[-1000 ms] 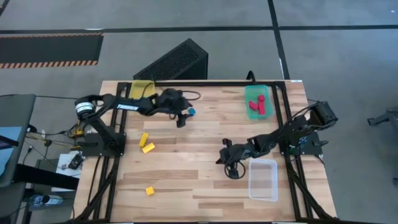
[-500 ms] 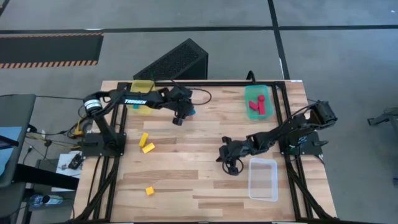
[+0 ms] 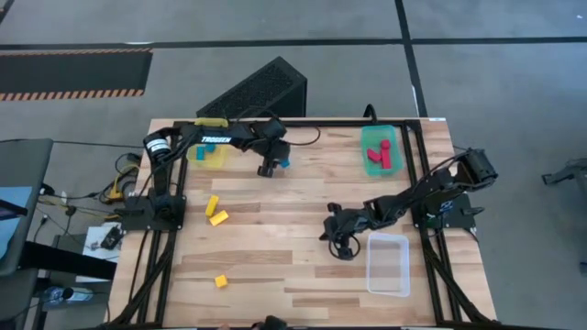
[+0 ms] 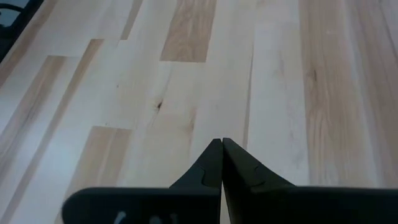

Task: Sort & place blocks by color
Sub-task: Put the blue block into the yellow bin

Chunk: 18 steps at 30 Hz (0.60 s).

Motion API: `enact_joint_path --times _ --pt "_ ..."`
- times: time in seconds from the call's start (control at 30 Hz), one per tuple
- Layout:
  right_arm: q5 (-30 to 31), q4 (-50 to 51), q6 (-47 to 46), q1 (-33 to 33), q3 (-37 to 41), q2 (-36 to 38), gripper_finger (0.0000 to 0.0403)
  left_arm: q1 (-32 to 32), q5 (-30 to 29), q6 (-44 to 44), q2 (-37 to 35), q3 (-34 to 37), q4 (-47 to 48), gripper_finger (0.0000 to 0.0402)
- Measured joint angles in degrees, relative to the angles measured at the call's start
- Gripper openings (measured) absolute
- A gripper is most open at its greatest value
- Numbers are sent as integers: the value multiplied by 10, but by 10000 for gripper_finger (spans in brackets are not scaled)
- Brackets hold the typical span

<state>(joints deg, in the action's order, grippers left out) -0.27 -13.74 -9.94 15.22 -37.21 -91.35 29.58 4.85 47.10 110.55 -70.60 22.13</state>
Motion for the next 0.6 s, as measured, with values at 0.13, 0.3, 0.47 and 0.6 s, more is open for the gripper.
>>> enact_joint_path --times 0.13,0.3,0.47,0.6 --pt "0 3 1 0 0 0 22 -1 14 -2 3 -23 22 174" --pt "0 15 10 0 0 0 22 -1 35 -56 2 -51 30 174" --pt "0 16 10 -4 0 0 22 -7 38 25 1 -51 57 174" --pt "0 17 10 -4 0 0 22 -10 37 48 1 -51 74 174"
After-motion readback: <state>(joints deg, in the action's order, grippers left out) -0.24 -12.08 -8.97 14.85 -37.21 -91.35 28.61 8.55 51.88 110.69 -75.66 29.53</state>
